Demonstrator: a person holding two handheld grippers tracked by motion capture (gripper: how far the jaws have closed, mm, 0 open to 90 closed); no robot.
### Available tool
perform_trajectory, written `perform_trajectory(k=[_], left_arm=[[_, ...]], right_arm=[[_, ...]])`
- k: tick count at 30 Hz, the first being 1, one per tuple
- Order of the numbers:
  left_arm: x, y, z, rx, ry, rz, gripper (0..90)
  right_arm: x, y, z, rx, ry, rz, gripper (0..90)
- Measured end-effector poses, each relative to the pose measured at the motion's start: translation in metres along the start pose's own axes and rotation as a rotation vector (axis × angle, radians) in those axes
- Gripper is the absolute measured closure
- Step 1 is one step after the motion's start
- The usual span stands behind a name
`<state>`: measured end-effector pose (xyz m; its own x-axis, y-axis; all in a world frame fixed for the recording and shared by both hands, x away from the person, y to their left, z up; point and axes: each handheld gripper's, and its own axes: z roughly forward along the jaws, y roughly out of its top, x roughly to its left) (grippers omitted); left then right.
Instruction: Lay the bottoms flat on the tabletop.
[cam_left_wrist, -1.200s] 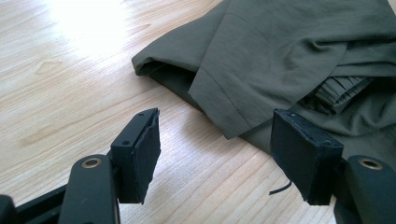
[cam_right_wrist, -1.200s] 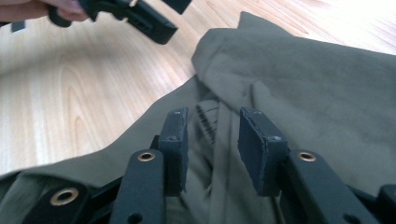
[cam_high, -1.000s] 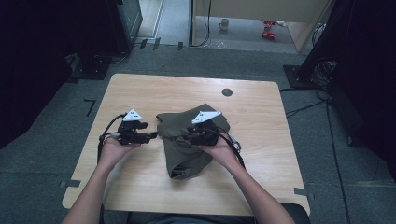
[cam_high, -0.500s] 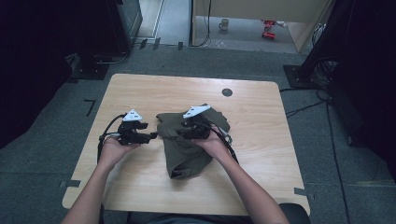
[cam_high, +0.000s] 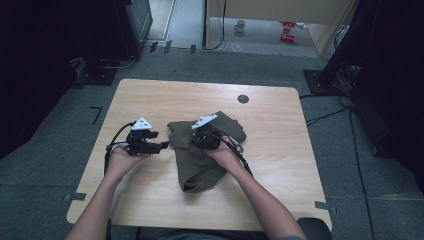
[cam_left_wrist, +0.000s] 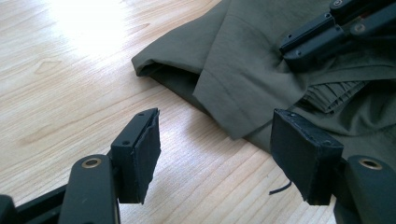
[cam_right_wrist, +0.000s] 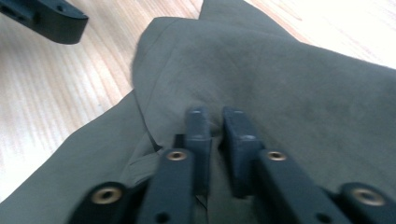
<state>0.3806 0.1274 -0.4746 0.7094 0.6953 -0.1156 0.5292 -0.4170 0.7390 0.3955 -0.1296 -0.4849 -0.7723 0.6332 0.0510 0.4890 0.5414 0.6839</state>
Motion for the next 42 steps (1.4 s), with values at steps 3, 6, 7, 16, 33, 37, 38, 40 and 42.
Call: perform_trajectory(k=[3,6,7,16,33,37,38,40,42], left_arm=[[0.0,0.0,0.0,0.0,0.0,-0.001,33.5],[0.0,0.0,0.001,0.005,0.0,-0.005,33.8],[0.0,0.0,0.001,0.005,0.0,-0.005,33.9],[-0.004,0.002,0.003,-0.024,-0.01,-0.023,34.4],[-0.017,0.018,0.019,-0.027,-0.041,0.028,42.6],[-0.022,0.021,0.025,-0.029,-0.048,0.042,43.0],[-0.024,0.022,0.028,-0.026,-0.051,0.048,43.0],[-0.026,0.024,0.031,-0.023,-0.059,0.048,43.3],[-0.027,0.024,0.032,-0.022,-0.062,0.049,43.7]], right_arm=[[0.001,0.002,-0.003,-0.014,-0.019,-0.008,88.0],[0.001,0.005,-0.014,-0.065,-0.034,0.0,88.7],[0.001,0.005,-0.014,-0.065,-0.034,0.0,88.7],[-0.013,0.004,-0.055,-0.163,-0.042,0.051,88.6],[-0.043,-0.032,-0.115,-0.238,-0.12,0.153,88.5],[-0.048,-0.048,-0.131,-0.242,-0.135,0.182,88.6],[-0.051,-0.057,-0.137,-0.241,-0.146,0.195,88.6],[-0.053,-0.067,-0.143,-0.24,-0.154,0.212,88.5],[-0.054,-0.073,-0.146,-0.241,-0.154,0.22,88.5]])
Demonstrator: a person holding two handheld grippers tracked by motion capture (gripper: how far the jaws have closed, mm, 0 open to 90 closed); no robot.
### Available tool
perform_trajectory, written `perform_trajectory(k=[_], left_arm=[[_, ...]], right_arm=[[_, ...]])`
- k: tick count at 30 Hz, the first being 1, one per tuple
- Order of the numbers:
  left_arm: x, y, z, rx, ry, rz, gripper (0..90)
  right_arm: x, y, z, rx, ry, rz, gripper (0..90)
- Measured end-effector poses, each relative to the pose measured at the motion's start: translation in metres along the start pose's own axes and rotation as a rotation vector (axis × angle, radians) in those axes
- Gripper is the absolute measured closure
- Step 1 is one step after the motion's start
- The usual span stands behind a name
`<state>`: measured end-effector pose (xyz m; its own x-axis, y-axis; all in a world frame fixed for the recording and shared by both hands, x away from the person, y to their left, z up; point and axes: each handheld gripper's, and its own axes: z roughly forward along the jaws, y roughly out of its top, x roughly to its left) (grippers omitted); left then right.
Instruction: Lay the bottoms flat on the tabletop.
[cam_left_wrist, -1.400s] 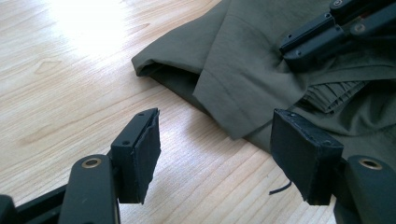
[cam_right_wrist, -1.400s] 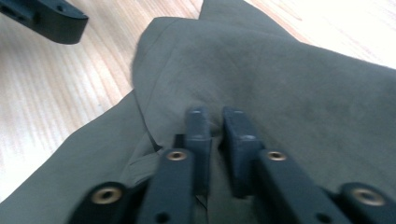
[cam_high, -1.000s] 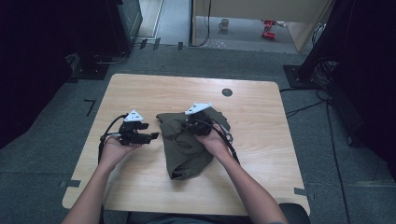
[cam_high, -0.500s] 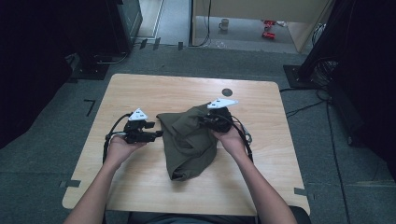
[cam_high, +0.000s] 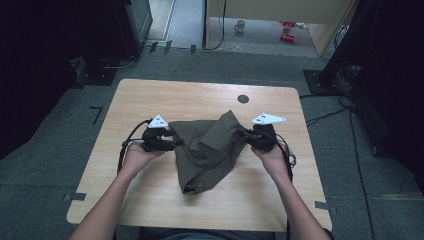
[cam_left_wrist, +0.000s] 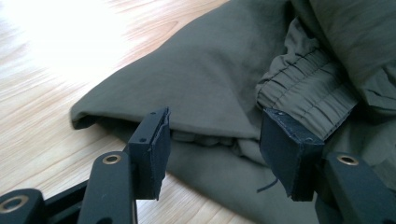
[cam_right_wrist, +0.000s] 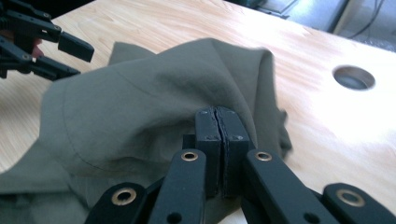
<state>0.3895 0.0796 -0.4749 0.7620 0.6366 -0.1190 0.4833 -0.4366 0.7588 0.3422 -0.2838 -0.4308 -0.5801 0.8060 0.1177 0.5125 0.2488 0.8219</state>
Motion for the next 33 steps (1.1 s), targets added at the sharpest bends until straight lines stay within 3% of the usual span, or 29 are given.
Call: perform_trajectory(k=[3,4,9,12,16,19,22,23,26,27,28,33], left_arm=[[-0.001,0.002,0.004,0.001,-0.023,-0.007,45.1],[-0.002,0.006,0.007,-0.014,-0.056,-0.034,47.6],[-0.011,0.017,0.011,-0.047,-0.113,-0.053,49.1],[-0.027,0.023,0.022,-0.035,-0.125,-0.011,51.1],[-0.039,0.023,0.032,-0.016,-0.139,0.014,55.8],[-0.047,0.02,0.043,0.041,-0.118,0.064,58.9],[-0.047,0.017,0.05,0.063,-0.123,0.06,60.6],[-0.042,0.016,0.053,0.079,-0.126,0.035,60.6],[-0.039,0.014,0.056,0.077,-0.133,0.011,60.7],[-0.039,0.014,0.056,0.073,-0.125,0.016,60.7],[-0.039,0.013,0.058,0.07,-0.091,0.046,61.1],[-0.035,0.013,0.06,0.061,-0.064,0.048,61.8]], right_arm=[[-0.006,-0.014,-0.012,-0.004,-0.005,0.017,88.4],[-0.009,-0.022,-0.018,0.001,-0.006,0.022,88.4],[-0.013,-0.037,-0.026,0.022,-0.017,0.02,88.3],[-0.015,-0.049,-0.03,0.036,-0.02,0.017,88.3],[-0.016,-0.056,-0.031,0.054,-0.017,0.018,88.2],[-0.018,-0.062,-0.03,0.074,-0.02,0.011,88.2],[-0.02,-0.064,-0.026,0.09,-0.023,0.021,88.2],[-0.021,-0.064,-0.025,0.094,-0.022,0.025,88.2],[-0.022,-0.066,-0.02,0.109,-0.02,0.032,88.2],[-0.022,-0.066,-0.02,0.109,-0.02,0.032,88.2],[-0.022,-0.066,-0.018,0.117,-0.018,0.042,88.2],[-0.022,-0.065,-0.014,0.113,-0.017,0.038,88.2]])
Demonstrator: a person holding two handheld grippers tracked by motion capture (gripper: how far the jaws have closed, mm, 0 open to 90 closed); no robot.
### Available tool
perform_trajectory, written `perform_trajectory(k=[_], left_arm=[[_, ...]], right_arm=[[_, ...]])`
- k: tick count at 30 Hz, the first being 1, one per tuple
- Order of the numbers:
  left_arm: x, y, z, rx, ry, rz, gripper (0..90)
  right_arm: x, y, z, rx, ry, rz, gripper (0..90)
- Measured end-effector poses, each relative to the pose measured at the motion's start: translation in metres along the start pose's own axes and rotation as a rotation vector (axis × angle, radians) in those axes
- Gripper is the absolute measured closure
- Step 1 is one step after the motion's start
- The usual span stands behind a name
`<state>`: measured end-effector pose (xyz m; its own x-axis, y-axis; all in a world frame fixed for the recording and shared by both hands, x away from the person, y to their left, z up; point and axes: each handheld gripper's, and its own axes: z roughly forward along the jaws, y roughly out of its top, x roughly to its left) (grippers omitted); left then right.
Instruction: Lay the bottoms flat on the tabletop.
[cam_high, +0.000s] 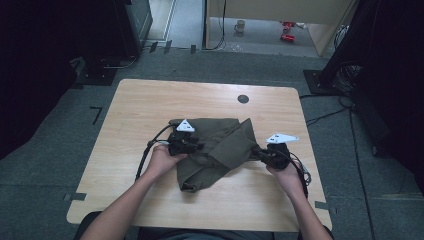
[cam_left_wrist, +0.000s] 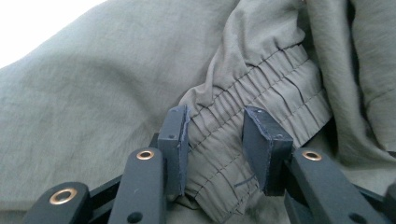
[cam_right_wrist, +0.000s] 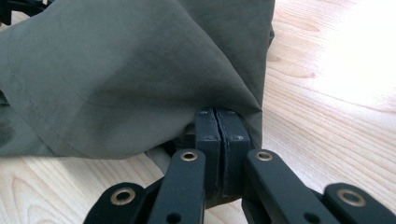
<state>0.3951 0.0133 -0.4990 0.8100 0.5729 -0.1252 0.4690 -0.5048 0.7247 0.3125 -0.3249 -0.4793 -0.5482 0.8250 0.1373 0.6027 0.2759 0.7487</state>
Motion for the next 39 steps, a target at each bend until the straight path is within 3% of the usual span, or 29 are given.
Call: perform_trajectory(k=[8,13,20,26,32,39], left_arm=[[0.022,-0.002,-0.007,0.0,0.054,-0.029,61.8],[0.04,-0.002,-0.013,0.003,0.06,-0.056,61.8],[0.056,-0.005,-0.018,-0.009,0.072,-0.089,61.7],[0.064,-0.008,-0.023,-0.017,0.113,-0.111,61.3],[0.07,-0.007,-0.023,-0.024,0.126,-0.133,61.1],[0.071,-0.004,-0.028,-0.038,0.112,-0.177,60.2]], right_arm=[[0.005,0.007,0.018,-0.017,0.012,-0.01,88.0],[0.011,0.014,0.03,-0.002,0.015,-0.028,87.8],[0.012,0.013,0.037,0.021,0.03,-0.024,86.8],[0.007,0.009,0.029,0.015,0.033,-0.001,78.2],[0.002,0.01,0.017,-0.031,0.029,0.03,73.1],[0.016,0.024,0.006,-0.122,0.06,0.001,71.4]])
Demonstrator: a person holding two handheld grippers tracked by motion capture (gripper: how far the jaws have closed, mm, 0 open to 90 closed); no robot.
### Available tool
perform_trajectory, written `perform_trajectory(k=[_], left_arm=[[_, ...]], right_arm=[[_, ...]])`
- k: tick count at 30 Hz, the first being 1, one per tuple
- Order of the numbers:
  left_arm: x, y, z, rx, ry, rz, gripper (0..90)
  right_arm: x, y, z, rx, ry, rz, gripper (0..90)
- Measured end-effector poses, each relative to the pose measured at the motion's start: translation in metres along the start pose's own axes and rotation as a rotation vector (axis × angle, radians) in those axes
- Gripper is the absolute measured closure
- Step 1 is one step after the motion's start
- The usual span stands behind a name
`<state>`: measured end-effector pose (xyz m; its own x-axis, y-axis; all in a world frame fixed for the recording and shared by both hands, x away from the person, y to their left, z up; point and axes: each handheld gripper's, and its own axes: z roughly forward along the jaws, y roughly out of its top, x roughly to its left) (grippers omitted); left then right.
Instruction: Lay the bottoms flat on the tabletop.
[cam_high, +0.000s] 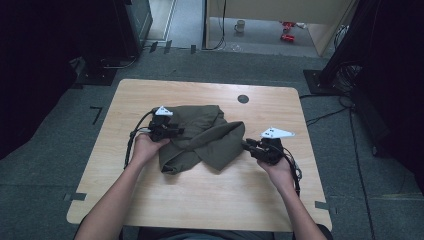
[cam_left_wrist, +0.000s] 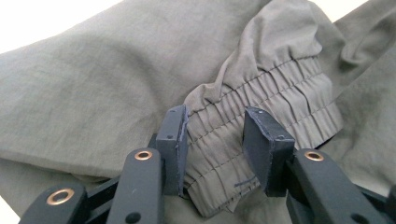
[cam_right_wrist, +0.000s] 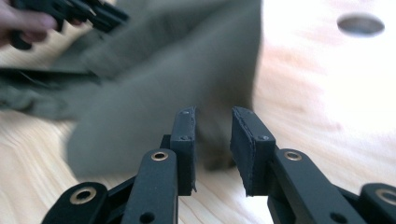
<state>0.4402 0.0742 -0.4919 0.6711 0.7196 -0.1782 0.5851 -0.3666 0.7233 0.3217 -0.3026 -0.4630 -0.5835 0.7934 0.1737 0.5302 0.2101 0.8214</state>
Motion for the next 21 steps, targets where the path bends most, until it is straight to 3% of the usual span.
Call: perform_trajectory(k=[8,13,16,21], left_arm=[[-0.001,0.004,-0.012,-0.004,-0.029,-0.027,55.8],[-0.005,0.006,-0.019,-0.001,-0.033,-0.009,54.1],[-0.008,0.005,-0.028,-0.005,-0.024,0.009,53.7],[-0.007,0.002,-0.035,-0.007,-0.033,-0.004,53.9]], right_arm=[[0.02,0.022,0.006,-0.028,0.037,-0.043,73.6],[0.02,0.035,0.01,-0.037,0.039,-0.042,74.0],[0.017,0.049,0.022,-0.031,0.037,-0.033,74.5],[0.019,0.066,0.039,-0.028,0.04,-0.044,71.9]])
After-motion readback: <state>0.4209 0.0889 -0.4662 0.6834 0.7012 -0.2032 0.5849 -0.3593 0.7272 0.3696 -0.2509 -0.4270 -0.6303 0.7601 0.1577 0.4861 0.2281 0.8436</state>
